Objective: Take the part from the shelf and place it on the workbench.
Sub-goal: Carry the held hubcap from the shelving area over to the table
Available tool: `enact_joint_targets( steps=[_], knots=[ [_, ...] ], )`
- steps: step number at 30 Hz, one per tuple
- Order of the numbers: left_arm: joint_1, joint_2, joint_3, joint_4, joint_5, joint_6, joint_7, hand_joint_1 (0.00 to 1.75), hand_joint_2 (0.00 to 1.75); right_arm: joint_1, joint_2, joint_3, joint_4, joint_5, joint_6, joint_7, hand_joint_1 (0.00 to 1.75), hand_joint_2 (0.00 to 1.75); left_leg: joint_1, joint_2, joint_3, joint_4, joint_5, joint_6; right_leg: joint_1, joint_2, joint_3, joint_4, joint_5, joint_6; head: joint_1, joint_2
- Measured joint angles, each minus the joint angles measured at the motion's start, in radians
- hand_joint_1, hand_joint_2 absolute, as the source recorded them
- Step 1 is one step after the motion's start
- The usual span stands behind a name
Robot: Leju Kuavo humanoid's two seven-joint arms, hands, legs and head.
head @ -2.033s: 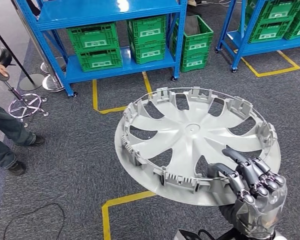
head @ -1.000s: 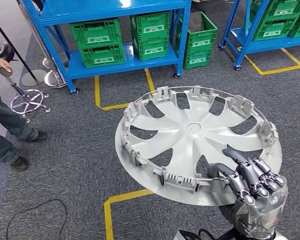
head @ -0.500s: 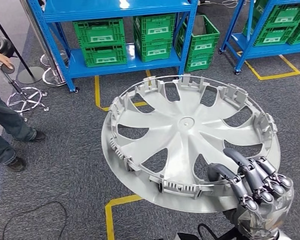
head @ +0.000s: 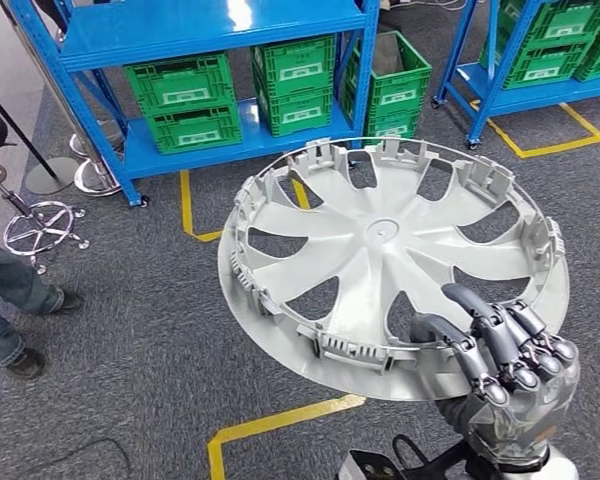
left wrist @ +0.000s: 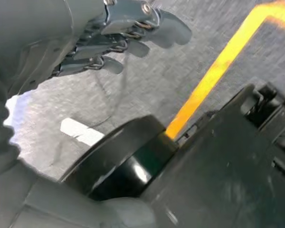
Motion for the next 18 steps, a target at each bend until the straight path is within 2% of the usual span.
enact_joint_targets(
  steps=[1, 2, 3, 5, 6, 7, 9, 10, 11, 12, 14, 15, 16, 18],
  knots=[
    [0.001, 0.001, 0.000, 0.000, 0.001, 0.002, -0.001, 0.00, 1.75, -0.001, 0.002, 0.000, 0.002, 0.000, 0.000, 0.000, 1.75, 1.75, -0.001, 0.000, -0.020, -0.014, -0.021, 0.001, 0.000, 0.002, 0.022, -0.001, -0.013, 0.002, 0.000, 0.000],
    [0.001, 0.002, 0.000, 0.000, 0.000, 0.007, -0.001, 0.00, 1.75, -0.002, 0.003, 0.000, 0.005, 0.000, 0.000, -0.001, 1.75, 1.75, -0.002, 0.000, -0.032, -0.051, -0.011, 0.005, -0.001, 0.003, 0.046, -0.002, -0.029, 0.004, 0.000, 0.000],
    [0.002, 0.003, 0.000, 0.001, 0.000, 0.012, -0.002, 0.00, 1.75, -0.003, 0.005, 0.000, 0.008, 0.000, 0.000, -0.002, 1.75, 1.75, -0.005, 0.000, -0.037, -0.103, 0.049, 0.011, -0.001, 0.004, 0.064, -0.003, -0.047, 0.006, -0.001, 0.000],
    [0.007, 0.006, 0.002, 0.004, 0.000, 0.021, -0.005, 0.00, 1.75, -0.007, 0.007, 0.000, 0.017, 0.000, 0.000, -0.003, 1.75, 1.75, -0.013, -0.003, -0.048, -0.198, 0.214, 0.025, 0.001, 0.009, 0.091, 0.004, -0.083, 0.012, -0.003, 0.000],
    [0.007, 0.006, 0.004, 0.005, 0.000, 0.024, -0.006, 0.00, 1.75, -0.008, 0.007, 0.000, 0.020, 0.000, 0.000, -0.003, 1.75, 1.75, -0.017, -0.005, -0.052, -0.218, 0.273, 0.031, 0.002, 0.013, 0.094, 0.005, -0.099, 0.018, -0.003, 0.000],
    [0.004, 0.006, 0.006, 0.006, -0.001, 0.026, -0.008, 0.00, 1.75, -0.010, 0.008, 0.000, 0.023, 0.001, 0.000, -0.003, 1.75, 1.75, -0.020, -0.007, -0.055, -0.220, 0.291, 0.036, 0.002, 0.015, 0.101, 0.003, -0.109, 0.026, -0.004, 0.000],
    [-0.003, 0.003, 0.010, 0.006, -0.003, 0.029, -0.009, 0.00, 1.75, -0.011, 0.008, 0.000, 0.025, 0.001, 0.000, -0.002, 1.75, 1.75, -0.017, -0.008, -0.046, -0.225, 0.284, 0.046, 0.000, 0.013, 0.111, -0.011, -0.125, 0.039, -0.002, 0.000],
    [-0.004, 0.003, 0.011, 0.006, -0.003, 0.030, -0.008, 0.00, 1.75, -0.012, 0.009, 0.000, 0.025, 0.000, 0.000, -0.001, 1.75, 1.75, -0.015, -0.008, -0.037, -0.236, 0.280, 0.052, 0.000, 0.010, 0.108, 0.000, -0.135, 0.044, -0.001, 0.000],
    [-0.004, 0.002, 0.011, 0.006, -0.004, 0.030, -0.008, 0.00, 1.75, -0.012, 0.009, 0.000, 0.026, 0.000, 0.000, -0.001, 1.75, 1.75, -0.012, -0.008, -0.026, -0.247, 0.276, 0.056, 0.000, 0.007, 0.088, 0.035, -0.152, 0.047, 0.000, 0.000],
    [-0.003, 0.002, 0.012, 0.006, -0.004, 0.030, -0.008, 0.00, 1.75, -0.013, 0.009, 0.000, 0.026, 0.000, 0.000, -0.001, 1.75, 1.75, -0.011, -0.008, -0.016, -0.254, 0.271, 0.060, 0.001, 0.005, 0.052, 0.092, -0.173, 0.049, 0.000, 0.000],
    [-0.002, 0.000, 0.012, 0.006, -0.004, 0.030, -0.008, 0.00, 1.75, -0.017, 0.009, 0.000, 0.027, 0.000, 0.000, -0.001, 1.75, 1.75, -0.010, -0.009, -0.002, -0.261, 0.258, 0.063, 0.001, 0.005, -0.051, 0.223, -0.204, 0.049, 0.001, 0.000],
    [-0.001, 0.000, 0.012, 0.006, -0.004, 0.030, -0.008, 0.00, 1.75, -0.018, 0.009, 0.000, 0.028, 0.000, 0.000, -0.001, 1.75, 1.75, -0.010, -0.010, 0.005, -0.261, 0.250, 0.062, 0.001, 0.005, -0.093, 0.259, -0.194, 0.049, 0.001, 0.000],
    [0.001, 0.000, 0.012, 0.006, -0.004, 0.030, -0.008, 0.00, 1.75, -0.018, 0.009, 0.000, 0.030, 0.000, 0.000, -0.001, 1.75, 1.75, -0.010, -0.011, 0.015, -0.261, 0.242, 0.061, 0.001, 0.005, -0.119, 0.259, -0.161, 0.049, 0.001, 0.000],
    [0.005, 0.000, 0.012, 0.006, -0.004, 0.030, -0.008, 0.00, 1.75, -0.018, 0.009, 0.000, 0.033, 0.000, 0.000, 0.000, 1.75, 1.75, -0.010, -0.013, 0.039, -0.261, 0.226, 0.056, 0.000, 0.004, -0.119, 0.163, -0.049, 0.051, 0.001, 0.000]
  ],
)
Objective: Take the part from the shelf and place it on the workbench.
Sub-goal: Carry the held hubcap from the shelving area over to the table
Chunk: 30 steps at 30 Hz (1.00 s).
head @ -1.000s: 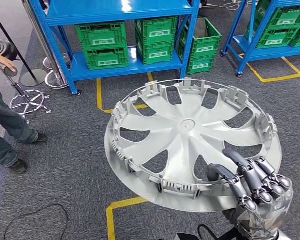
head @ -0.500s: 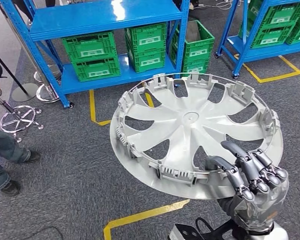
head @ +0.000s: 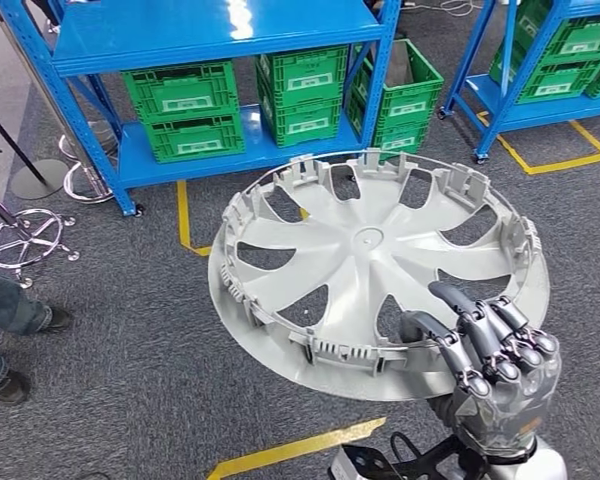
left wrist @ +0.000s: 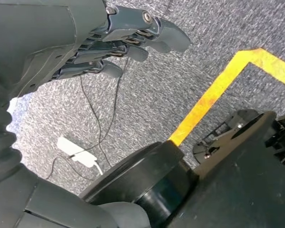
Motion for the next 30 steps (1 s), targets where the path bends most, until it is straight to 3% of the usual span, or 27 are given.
enact_joint_targets(
  steps=[1, 2, 3, 7, 10, 16, 22, 30],
  knots=[
    [0.000, 0.000, 0.000, 0.000, 0.000, 0.000, 0.000, 0.00, 1.75, 0.000, 0.000, 0.000, 0.001, 0.000, 0.000, 0.001, 1.75, 1.75, -0.001, -0.001, 0.010, -0.001, -0.007, -0.004, 0.001, -0.001, 0.010, -0.052, 0.045, 0.001, 0.000, 0.000],
    [-0.001, 0.000, 0.000, 0.001, 0.000, 0.000, 0.000, 0.00, 1.75, -0.001, 0.000, 0.000, 0.002, 0.000, 0.000, 0.003, 1.75, 1.75, -0.002, -0.002, 0.017, 0.000, -0.011, -0.008, 0.002, -0.001, 0.026, -0.095, 0.071, -0.001, 0.000, 0.000],
    [-0.002, 0.000, 0.000, 0.001, 0.000, 0.001, 0.000, 0.00, 1.75, -0.002, 0.000, 0.000, 0.003, 0.000, 0.000, 0.008, 1.75, 1.75, -0.004, -0.003, 0.019, 0.000, -0.015, -0.011, 0.003, -0.001, 0.036, -0.118, 0.078, -0.005, -0.001, 0.000],
    [-0.003, 0.001, 0.001, 0.002, 0.000, 0.005, 0.000, 0.00, 1.75, -0.002, 0.001, 0.004, 0.003, 0.000, 0.000, 0.041, 1.75, 1.75, -0.006, -0.002, 0.022, -0.004, -0.012, 0.001, 0.006, 0.003, 0.050, -0.137, 0.074, -0.015, -0.004, 0.000],
    [-0.003, 0.001, 0.001, 0.002, 0.000, 0.011, -0.002, 0.00, 1.75, -0.002, 0.001, 0.008, 0.003, 0.000, 0.000, 0.063, 1.75, 1.75, -0.006, -0.001, 0.026, -0.010, -0.010, 0.001, 0.007, 0.003, 0.051, -0.137, 0.073, -0.018, -0.004, 0.000],
    [-0.003, 0.001, 0.001, 0.002, 0.000, 0.009, -0.020, 0.00, 1.75, -0.002, 0.001, 0.019, 0.003, 0.000, 0.000, 0.090, 1.75, 1.75, -0.004, -0.001, 0.028, -0.016, -0.006, -0.005, 0.010, 0.002, 0.051, -0.137, 0.073, -0.027, -0.004, 0.000],
    [-0.003, 0.002, 0.001, 0.002, 0.001, 0.006, -0.022, 0.00, 1.75, -0.003, 0.001, 0.026, 0.003, 0.000, 0.000, 0.105, 1.75, 1.75, -0.002, -0.001, 0.028, -0.018, -0.006, -0.023, 0.011, 0.002, 0.051, -0.137, 0.072, -0.032, -0.003, 0.000],
    [-0.003, 0.003, 0.002, 0.002, 0.003, 0.006, -0.022, 0.00, 1.75, -0.004, 0.001, 0.031, 0.003, 0.000, 0.000, 0.102, 1.75, 1.75, -0.003, -0.001, 0.028, -0.017, -0.006, -0.024, 0.009, 0.002, 0.052, -0.137, 0.073, -0.032, -0.003, 0.000]
  ],
)
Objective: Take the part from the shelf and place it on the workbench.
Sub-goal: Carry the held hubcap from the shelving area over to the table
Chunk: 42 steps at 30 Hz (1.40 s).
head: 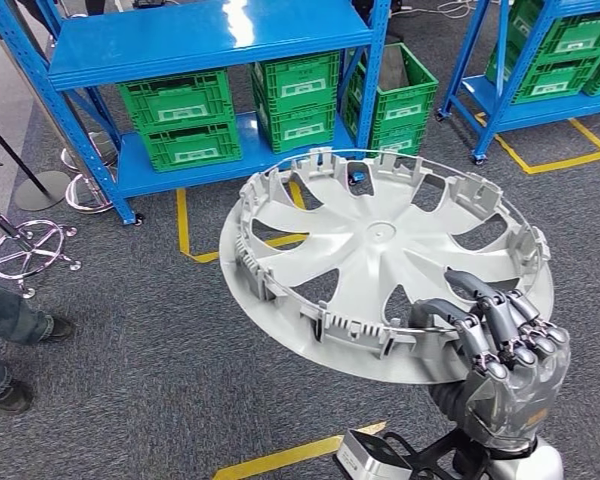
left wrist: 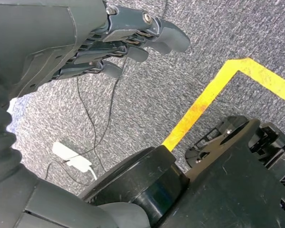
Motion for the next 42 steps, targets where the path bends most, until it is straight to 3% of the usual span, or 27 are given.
enact_joint_targets(
  steps=[17, 42],
  knots=[
    [0.000, 0.004, 0.003, 0.000, 0.007, 0.000, 0.000, 0.00, 1.75, -0.007, 0.000, 0.000, 0.000, 0.000, 0.000, -0.019, 1.75, 1.75, -0.001, 0.000, 0.000, 0.002, 0.000, 0.000, -0.001, 0.000, 0.000, -0.001, 0.002, 0.001, 0.000, 0.000],
    [0.003, 0.004, 0.003, 0.002, -0.002, 0.010, 0.000, 0.00, 1.75, -0.024, 0.000, 0.027, 0.000, 0.000, 0.000, 0.016, 1.75, 1.75, -0.001, 0.000, 0.000, 0.002, 0.000, 0.000, -0.001, 0.000, 0.000, -0.001, 0.002, 0.001, 0.000, 0.000]
  ],
)
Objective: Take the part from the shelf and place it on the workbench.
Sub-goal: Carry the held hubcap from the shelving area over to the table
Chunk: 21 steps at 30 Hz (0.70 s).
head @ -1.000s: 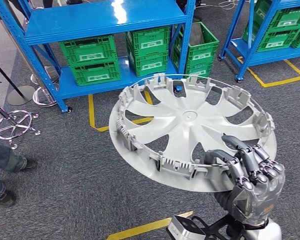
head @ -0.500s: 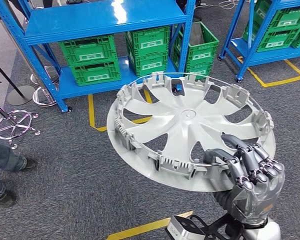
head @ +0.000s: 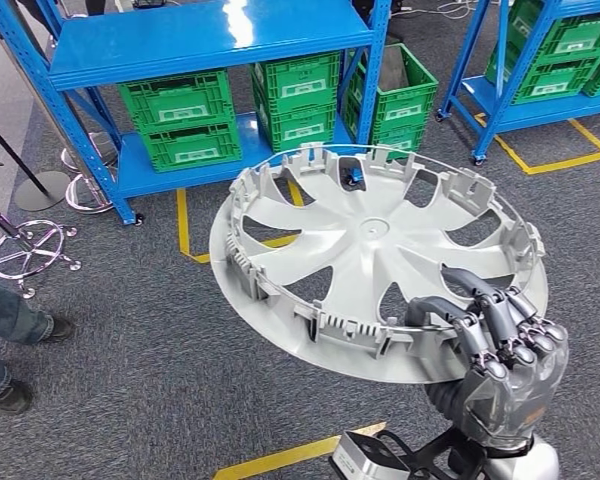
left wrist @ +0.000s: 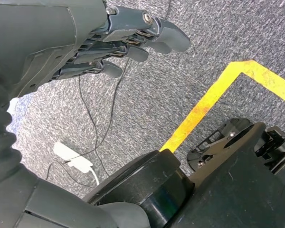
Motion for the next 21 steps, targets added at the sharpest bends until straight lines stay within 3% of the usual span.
enact_joint_targets(
  steps=[12, 18, 21],
  knots=[
    [0.000, 0.000, 0.000, 0.000, 0.000, 0.001, 0.000, 0.00, 1.75, -0.005, 0.000, 0.006, 0.002, -0.023, 0.000, -0.011, 1.75, 1.75, 0.000, 0.000, 0.000, 0.000, 0.000, 0.000, 0.000, 0.000, 0.000, 0.000, 0.000, 0.000, 0.000, 0.000],
    [0.000, 0.000, 0.001, 0.000, 0.000, 0.001, 0.000, 0.00, 1.75, -0.005, 0.000, 0.006, 0.008, -0.069, 0.000, -0.066, 1.75, 1.75, -0.002, 0.000, -0.001, 0.002, -0.001, 0.001, -0.002, 0.000, 0.000, -0.001, 0.001, 0.001, 0.000, 0.000],
    [0.000, 0.001, 0.001, 0.000, 0.000, 0.001, 0.000, 0.00, 1.75, 0.001, 0.014, 0.002, 0.011, -0.126, 0.000, -0.147, 1.75, 1.75, -0.004, 0.000, -0.001, 0.004, -0.003, 0.004, -0.003, 0.000, 0.000, -0.001, 0.001, 0.002, 0.000, 0.000]
  ],
)
